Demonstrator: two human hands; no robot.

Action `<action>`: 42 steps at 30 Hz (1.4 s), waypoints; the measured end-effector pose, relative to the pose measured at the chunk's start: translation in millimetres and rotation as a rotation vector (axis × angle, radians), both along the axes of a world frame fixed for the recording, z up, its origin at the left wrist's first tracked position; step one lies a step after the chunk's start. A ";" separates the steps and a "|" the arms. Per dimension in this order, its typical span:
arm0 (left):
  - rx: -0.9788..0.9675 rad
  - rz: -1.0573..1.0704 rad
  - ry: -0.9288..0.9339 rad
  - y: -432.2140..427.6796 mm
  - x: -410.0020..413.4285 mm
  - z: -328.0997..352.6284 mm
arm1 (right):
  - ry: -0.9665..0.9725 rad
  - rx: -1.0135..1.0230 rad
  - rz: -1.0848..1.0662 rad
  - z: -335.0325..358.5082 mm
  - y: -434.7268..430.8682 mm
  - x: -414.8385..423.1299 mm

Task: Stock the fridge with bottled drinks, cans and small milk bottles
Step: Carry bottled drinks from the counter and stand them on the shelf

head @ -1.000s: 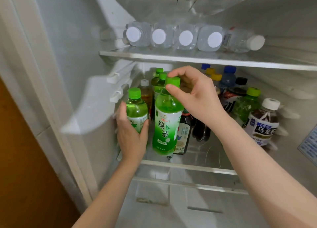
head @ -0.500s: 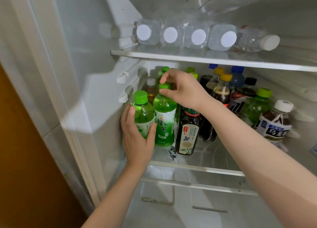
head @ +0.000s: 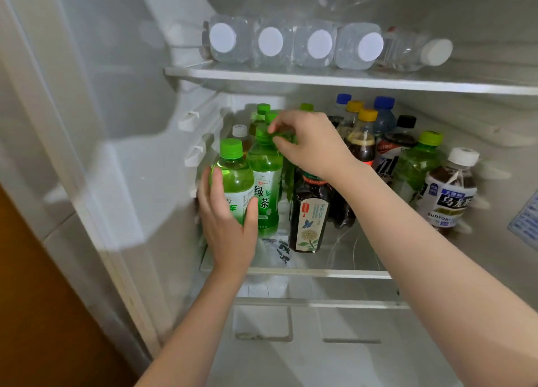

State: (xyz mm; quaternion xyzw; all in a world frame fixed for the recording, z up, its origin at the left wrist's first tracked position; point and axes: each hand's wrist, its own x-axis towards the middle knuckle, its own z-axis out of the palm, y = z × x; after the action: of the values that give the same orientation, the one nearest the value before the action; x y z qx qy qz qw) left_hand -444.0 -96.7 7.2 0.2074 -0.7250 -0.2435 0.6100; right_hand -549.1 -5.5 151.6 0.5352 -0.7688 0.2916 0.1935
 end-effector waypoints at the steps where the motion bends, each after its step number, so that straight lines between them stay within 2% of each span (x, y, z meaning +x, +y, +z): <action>1: 0.008 -0.006 0.016 -0.2 -0.5 -1.7 | 0.043 -0.084 -0.034 -4.4 5.8 2.2; 4: 0.023 -0.036 0.048 2.3 -0.8 -9.1 | 0.115 -0.313 -0.134 -18.7 27.5 8.2; 6: 0.025 -0.055 0.063 5.0 -0.2 -14.3 | 0.102 -0.368 -0.172 -27.2 39.4 8.9; 14: 0.042 -0.084 0.101 6.5 -2.4 -16.8 | 0.045 -0.330 -0.212 -26.6 49.4 3.5; 21: -0.001 -0.102 0.111 4.9 -2.5 -16.9 | -0.057 -0.405 -0.274 -37.2 60.7 1.0; 24: 0.025 -0.088 0.102 5.1 -4.6 -16.4 | -0.021 -0.373 -0.252 -22.6 50.7 1.3; 27: 0.071 -0.105 0.079 1.1 -2.9 -19.5 | 0.046 -0.228 -0.181 1.0 24.9 -0.2; 30: 0.006 -0.058 0.045 -4.1 0.3 -28.2 | 0.088 0.046 -0.134 20.6 -9.8 -9.8; 35: 0.027 -0.021 0.016 -4.8 0.8 -31.7 | 0.059 0.439 -0.116 44.1 -65.9 -28.9; 42: 0.000 -0.009 -0.027 -8.4 3.4 -35.4 | 0.119 0.746 -0.138 50.8 -116.9 -41.6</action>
State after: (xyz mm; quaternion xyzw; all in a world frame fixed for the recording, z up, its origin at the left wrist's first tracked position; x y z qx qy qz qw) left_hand -440.5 -105.0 -28.2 0.2074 -0.7341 -0.2433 0.5991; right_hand -590.7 -122.5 202.4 0.5318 -0.8438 -0.0532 0.0489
